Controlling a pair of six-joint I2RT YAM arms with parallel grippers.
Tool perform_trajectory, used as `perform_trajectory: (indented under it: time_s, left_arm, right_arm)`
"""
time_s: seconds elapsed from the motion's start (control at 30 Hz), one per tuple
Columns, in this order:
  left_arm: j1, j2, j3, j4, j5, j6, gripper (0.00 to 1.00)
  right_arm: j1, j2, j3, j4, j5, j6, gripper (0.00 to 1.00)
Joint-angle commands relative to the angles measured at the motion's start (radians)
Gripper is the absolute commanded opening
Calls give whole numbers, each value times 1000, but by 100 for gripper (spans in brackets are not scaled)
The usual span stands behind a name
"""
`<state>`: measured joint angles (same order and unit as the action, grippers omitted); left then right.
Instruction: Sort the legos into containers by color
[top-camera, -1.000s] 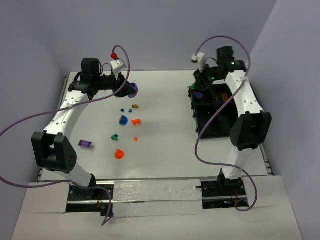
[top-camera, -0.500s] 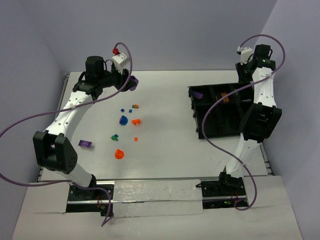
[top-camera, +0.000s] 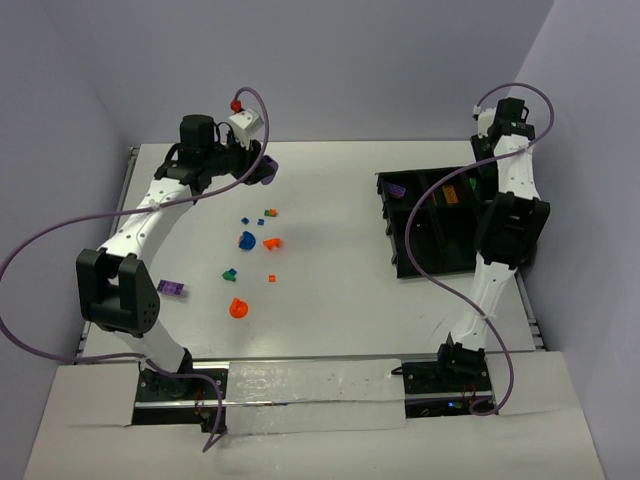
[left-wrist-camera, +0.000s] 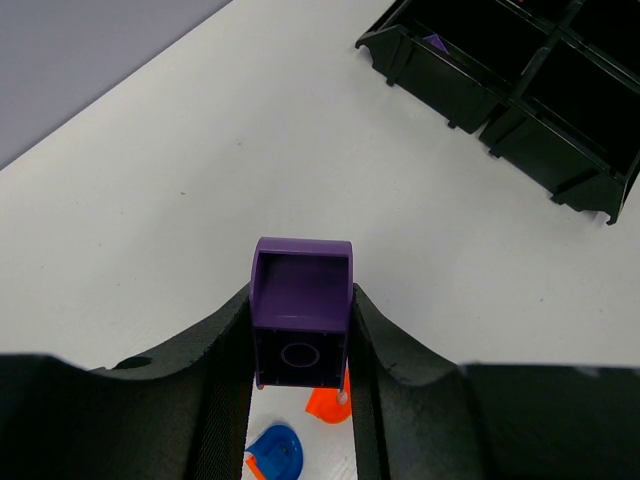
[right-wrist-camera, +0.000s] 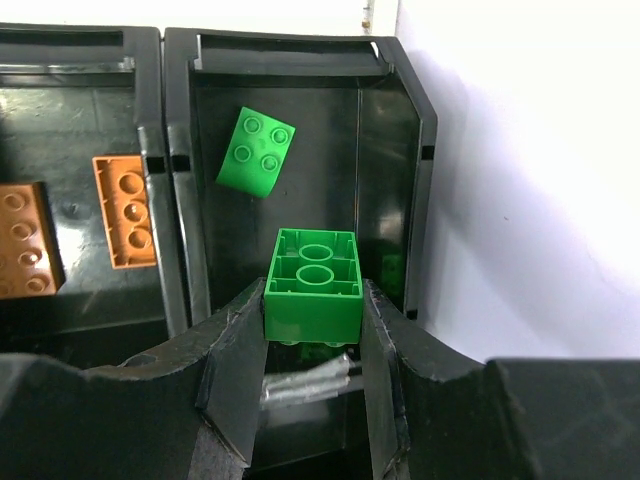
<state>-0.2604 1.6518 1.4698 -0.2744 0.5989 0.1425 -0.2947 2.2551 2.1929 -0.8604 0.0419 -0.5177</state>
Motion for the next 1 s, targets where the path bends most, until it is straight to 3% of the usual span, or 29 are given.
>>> perform_trajectory:
  time_s: [0.0, 0.33, 0.57, 0.73, 0.87, 0.97]
  left_arm:
    - [-3, 9, 65, 17, -7, -4, 0]
    - [-3, 25, 76, 31, 1, -20, 0]
    - [-3, -1, 33, 78, 89, -25, 0]
    - [-2, -51, -51, 234, 277, -114, 0]
    - [-2, -85, -125, 420, 412, -271, 1]
    - [-2, -93, -152, 549, 515, -366, 1]
  right_arm:
    - [-1, 27, 53, 52, 24, 16, 29]
    - [2, 15, 66, 52, 14, 33, 76]
    - [16, -120, 81, 61, -77, 87, 82]
    - [72, -273, 54, 63, -382, 166, 87]
    - [211, -346, -22, 84, -579, 231, 89]
    - [360, -409, -114, 150, -813, 251, 89]
